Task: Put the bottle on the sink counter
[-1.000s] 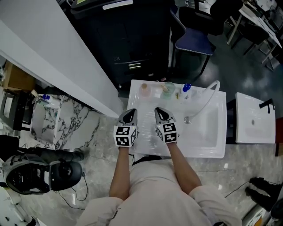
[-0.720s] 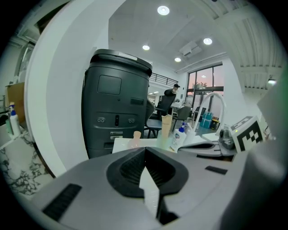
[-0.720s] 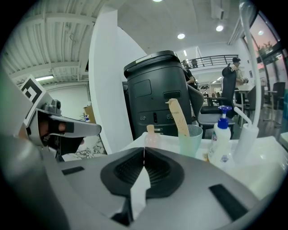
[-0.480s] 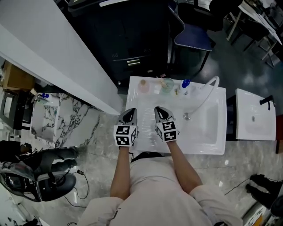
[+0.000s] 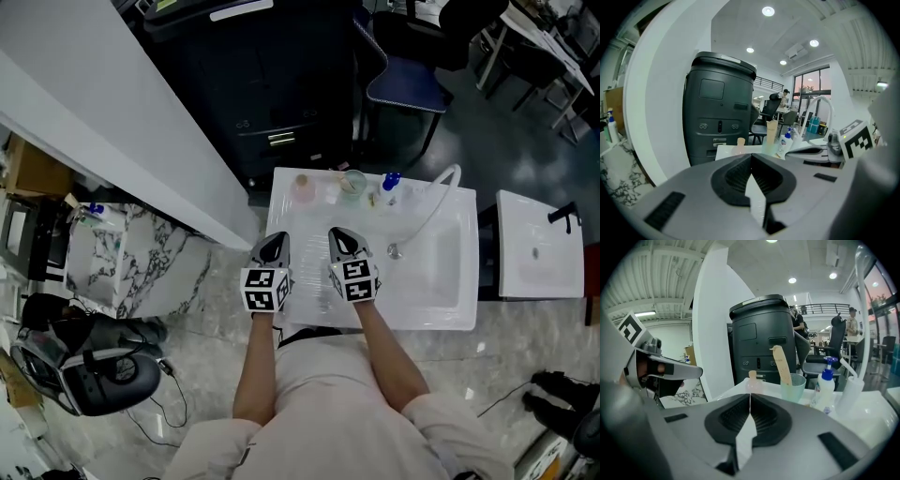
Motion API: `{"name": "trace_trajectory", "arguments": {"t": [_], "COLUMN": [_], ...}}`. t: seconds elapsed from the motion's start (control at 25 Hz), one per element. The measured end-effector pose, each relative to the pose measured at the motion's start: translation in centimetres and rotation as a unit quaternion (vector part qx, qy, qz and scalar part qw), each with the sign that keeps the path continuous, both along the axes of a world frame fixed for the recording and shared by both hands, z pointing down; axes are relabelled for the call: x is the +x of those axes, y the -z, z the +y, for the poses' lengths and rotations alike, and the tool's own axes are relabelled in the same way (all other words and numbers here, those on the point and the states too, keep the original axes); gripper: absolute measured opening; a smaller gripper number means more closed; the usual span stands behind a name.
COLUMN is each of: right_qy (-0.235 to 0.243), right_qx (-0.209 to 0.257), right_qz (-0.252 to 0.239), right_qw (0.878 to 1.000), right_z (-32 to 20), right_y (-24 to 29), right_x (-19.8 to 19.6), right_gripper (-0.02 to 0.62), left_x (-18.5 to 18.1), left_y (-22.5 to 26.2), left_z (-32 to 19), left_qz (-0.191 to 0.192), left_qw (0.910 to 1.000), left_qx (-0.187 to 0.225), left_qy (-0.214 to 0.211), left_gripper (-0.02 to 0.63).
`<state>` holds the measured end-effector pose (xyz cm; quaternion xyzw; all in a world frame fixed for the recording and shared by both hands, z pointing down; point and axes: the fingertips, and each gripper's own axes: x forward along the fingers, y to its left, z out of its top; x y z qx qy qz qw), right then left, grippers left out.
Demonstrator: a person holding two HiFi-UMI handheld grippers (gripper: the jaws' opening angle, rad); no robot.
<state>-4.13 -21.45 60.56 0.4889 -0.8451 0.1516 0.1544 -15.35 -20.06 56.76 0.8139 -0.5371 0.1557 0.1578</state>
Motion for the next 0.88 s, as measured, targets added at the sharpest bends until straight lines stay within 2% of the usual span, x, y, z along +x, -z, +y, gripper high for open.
{"name": "trace_trajectory", "arguments": {"t": [0.64, 0.88], "right_qy": [-0.004, -0.008], "right_qx": [-0.004, -0.003], "right_qz": [-0.007, -0.003], "right_qw": [1.0, 1.0], "right_z": [0.0, 0.4], "right_y": [-0.4, -0.1], "right_x": [0.9, 2.1], "right_gripper": [0.006, 0.006], "left_x": [0.8, 1.0], "left_y": [-0.3, -0.2], "left_z": [-0.3, -0.7], "left_qz": [-0.008, 0.0], "left_qw": [0.9999, 1.0], "left_qx": [0.0, -0.002], "left_qy": [-0.013, -0.008], "left_gripper": [0.006, 0.006]}}
